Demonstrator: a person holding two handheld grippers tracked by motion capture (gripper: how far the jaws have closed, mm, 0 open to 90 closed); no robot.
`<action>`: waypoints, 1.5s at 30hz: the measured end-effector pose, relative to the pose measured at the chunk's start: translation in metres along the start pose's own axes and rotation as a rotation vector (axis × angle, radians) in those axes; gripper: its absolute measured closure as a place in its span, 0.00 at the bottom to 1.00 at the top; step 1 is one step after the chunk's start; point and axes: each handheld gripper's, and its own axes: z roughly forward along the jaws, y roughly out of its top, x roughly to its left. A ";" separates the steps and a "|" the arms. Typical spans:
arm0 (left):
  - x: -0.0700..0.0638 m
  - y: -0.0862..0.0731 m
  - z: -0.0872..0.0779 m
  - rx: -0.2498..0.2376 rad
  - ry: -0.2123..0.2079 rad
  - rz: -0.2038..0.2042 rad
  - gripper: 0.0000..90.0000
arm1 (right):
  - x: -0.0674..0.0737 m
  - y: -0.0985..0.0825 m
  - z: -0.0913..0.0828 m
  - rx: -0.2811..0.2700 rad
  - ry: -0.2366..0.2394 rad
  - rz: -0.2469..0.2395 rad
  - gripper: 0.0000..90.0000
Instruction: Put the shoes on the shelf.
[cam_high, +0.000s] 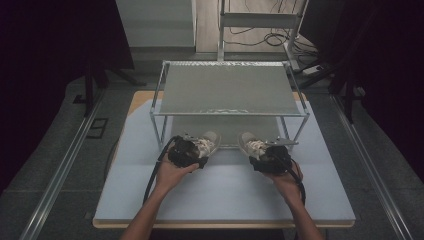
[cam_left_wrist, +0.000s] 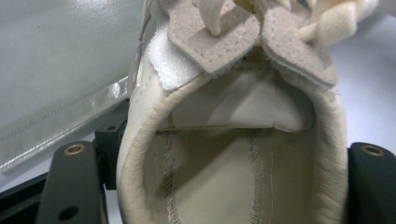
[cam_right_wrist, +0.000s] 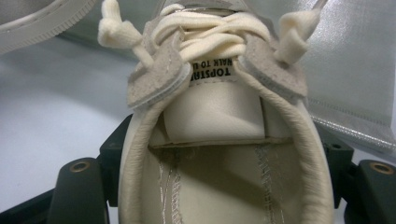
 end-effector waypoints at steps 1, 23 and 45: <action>0.000 0.001 0.001 0.000 -0.001 -0.002 0.33 | 0.000 0.001 0.001 -0.001 -0.003 0.000 0.31; 0.008 0.021 0.023 0.020 0.002 -0.014 0.32 | 0.007 0.019 0.027 -0.004 -0.020 0.016 0.31; 0.009 0.043 0.028 0.015 0.025 0.042 0.32 | 0.009 0.036 0.042 -0.010 -0.026 0.038 0.31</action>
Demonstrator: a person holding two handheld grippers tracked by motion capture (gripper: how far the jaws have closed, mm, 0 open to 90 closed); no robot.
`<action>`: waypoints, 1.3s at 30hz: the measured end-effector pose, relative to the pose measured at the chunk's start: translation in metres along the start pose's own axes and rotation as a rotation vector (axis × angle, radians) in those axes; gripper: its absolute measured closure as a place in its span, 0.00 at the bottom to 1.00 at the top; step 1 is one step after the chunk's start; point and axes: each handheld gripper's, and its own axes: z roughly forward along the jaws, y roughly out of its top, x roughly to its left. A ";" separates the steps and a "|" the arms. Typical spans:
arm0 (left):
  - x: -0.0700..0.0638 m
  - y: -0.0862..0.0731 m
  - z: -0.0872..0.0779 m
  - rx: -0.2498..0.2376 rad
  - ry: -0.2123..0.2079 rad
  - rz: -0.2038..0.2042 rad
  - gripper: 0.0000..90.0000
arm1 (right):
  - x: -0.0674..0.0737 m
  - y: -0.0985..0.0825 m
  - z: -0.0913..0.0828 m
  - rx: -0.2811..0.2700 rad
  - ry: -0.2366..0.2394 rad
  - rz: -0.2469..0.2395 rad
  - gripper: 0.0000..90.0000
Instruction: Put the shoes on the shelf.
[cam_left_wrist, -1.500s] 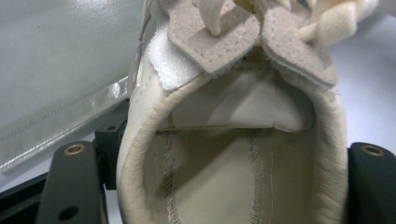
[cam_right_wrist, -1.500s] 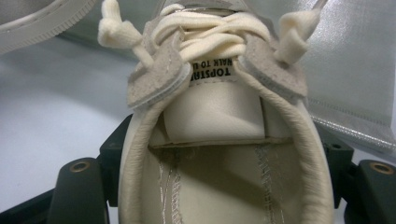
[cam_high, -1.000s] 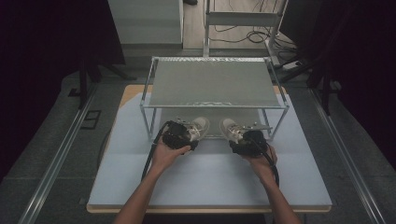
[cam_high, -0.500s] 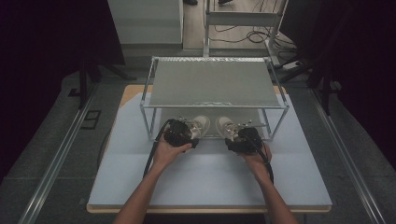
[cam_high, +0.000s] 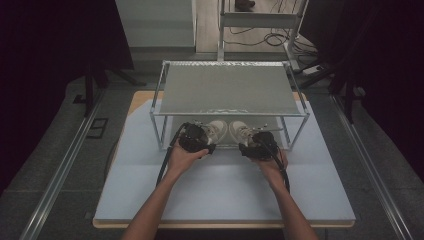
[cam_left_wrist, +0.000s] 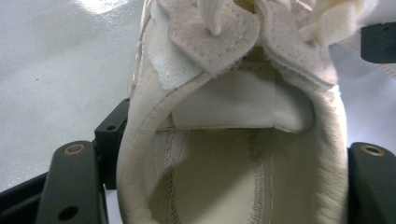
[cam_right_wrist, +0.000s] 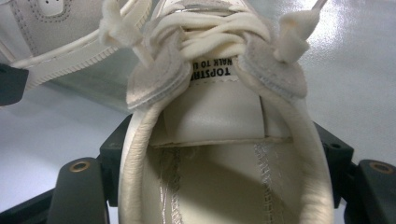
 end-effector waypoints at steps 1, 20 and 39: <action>0.000 0.000 0.000 0.000 0.000 0.000 0.32 | 0.000 0.000 0.000 0.000 0.000 0.000 0.31; 0.002 0.013 0.013 0.011 0.009 -0.048 0.32 | -0.002 0.011 0.016 0.009 -0.019 0.024 0.31; -0.001 0.018 0.025 0.001 0.034 -0.117 0.32 | -0.004 0.015 0.025 0.010 -0.038 0.047 0.31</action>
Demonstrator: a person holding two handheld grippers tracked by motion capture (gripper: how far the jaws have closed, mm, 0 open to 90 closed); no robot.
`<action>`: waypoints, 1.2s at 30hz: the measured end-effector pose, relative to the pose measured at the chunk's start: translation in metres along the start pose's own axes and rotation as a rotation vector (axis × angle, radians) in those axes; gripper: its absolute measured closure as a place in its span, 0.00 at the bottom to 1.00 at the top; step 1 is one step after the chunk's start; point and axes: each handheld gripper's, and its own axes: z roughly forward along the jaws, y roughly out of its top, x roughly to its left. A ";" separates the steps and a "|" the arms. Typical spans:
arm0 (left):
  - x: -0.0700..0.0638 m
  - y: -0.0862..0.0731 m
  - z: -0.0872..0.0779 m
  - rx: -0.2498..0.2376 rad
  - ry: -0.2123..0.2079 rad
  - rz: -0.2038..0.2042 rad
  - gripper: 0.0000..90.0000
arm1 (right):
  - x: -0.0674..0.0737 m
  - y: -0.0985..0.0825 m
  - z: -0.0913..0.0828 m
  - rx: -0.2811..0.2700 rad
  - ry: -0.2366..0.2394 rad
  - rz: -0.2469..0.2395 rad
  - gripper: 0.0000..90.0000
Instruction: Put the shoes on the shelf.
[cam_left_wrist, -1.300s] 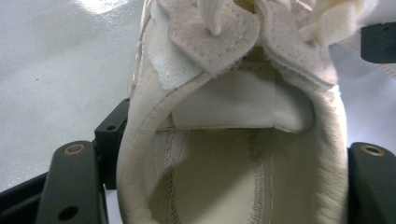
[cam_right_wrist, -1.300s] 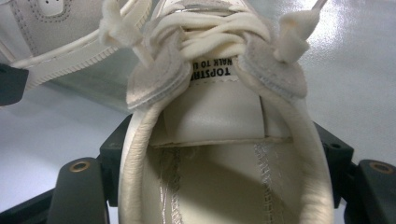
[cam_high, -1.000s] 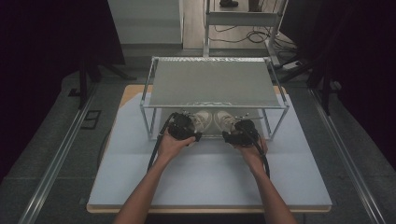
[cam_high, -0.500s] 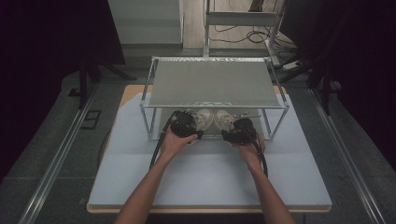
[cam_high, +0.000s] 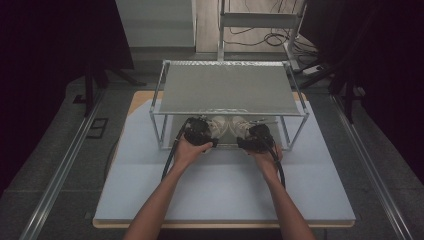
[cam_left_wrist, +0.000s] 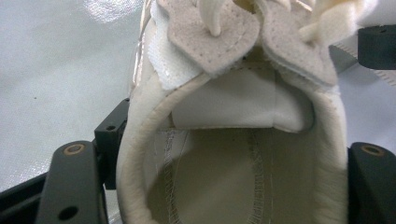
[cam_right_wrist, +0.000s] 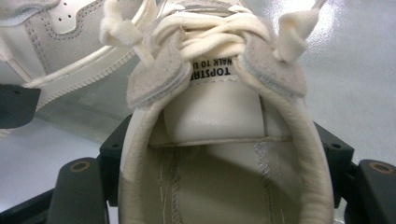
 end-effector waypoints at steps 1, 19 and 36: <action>0.000 0.000 0.001 0.002 0.001 0.008 0.32 | 0.000 0.000 0.001 0.002 0.000 0.001 0.31; -0.002 -0.003 0.019 0.028 0.020 0.021 0.32 | -0.001 -0.004 0.012 0.021 -0.025 0.025 0.31; -0.010 -0.010 0.022 -0.007 0.017 -0.065 0.24 | 0.001 -0.009 0.014 0.028 -0.031 0.020 0.24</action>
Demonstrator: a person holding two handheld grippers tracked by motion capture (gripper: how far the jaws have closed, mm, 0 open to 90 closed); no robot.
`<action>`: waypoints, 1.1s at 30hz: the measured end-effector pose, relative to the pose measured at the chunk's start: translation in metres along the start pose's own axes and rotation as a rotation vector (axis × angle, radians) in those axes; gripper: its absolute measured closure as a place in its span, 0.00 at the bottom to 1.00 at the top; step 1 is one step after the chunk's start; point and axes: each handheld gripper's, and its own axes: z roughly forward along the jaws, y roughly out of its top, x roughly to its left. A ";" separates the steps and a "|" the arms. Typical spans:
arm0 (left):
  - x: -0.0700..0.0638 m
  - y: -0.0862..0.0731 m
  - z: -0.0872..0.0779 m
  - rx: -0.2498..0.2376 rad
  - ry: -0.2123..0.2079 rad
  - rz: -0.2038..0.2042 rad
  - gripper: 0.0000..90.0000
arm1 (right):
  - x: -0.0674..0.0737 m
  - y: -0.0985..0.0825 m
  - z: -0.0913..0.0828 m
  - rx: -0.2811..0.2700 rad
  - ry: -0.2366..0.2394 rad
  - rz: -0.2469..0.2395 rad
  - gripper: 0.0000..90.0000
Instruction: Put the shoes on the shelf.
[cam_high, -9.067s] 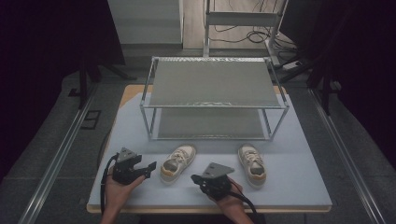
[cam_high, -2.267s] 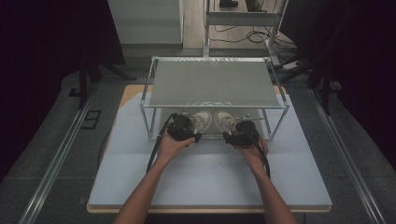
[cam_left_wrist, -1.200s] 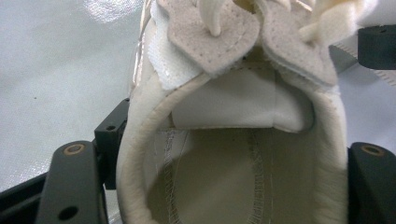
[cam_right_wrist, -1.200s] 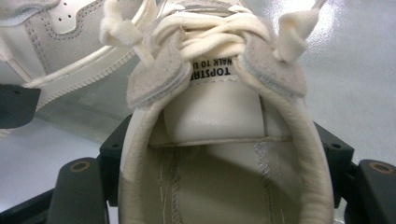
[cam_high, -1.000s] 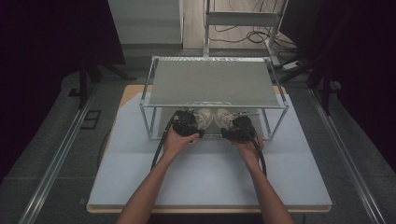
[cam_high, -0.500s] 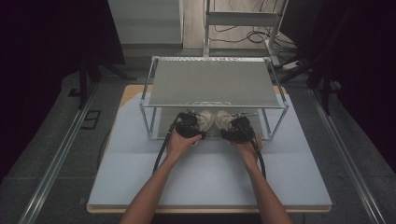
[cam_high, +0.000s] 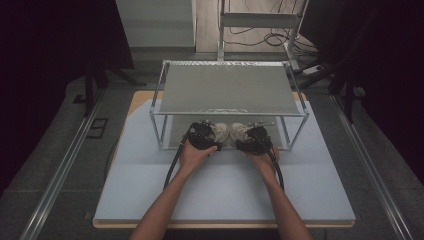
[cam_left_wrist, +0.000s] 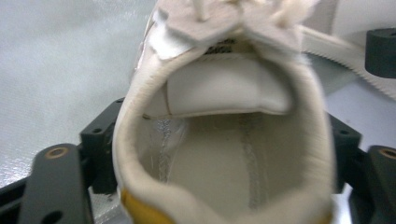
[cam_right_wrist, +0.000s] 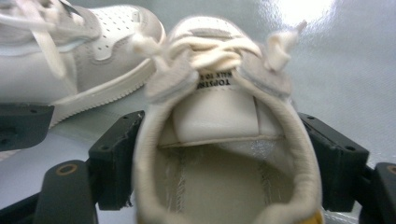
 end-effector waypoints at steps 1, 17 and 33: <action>0.003 0.000 -0.004 -0.002 -0.012 0.053 0.24 | 0.000 0.000 -0.002 -0.003 0.000 -0.004 0.24; 0.031 -0.040 -0.069 -0.180 -0.026 0.057 0.53 | -0.017 -0.014 -0.064 -0.146 0.037 0.006 0.38; 0.058 -0.046 -0.059 -0.153 -0.019 0.016 0.86 | -0.046 -0.027 -0.081 -0.203 -0.007 0.045 0.66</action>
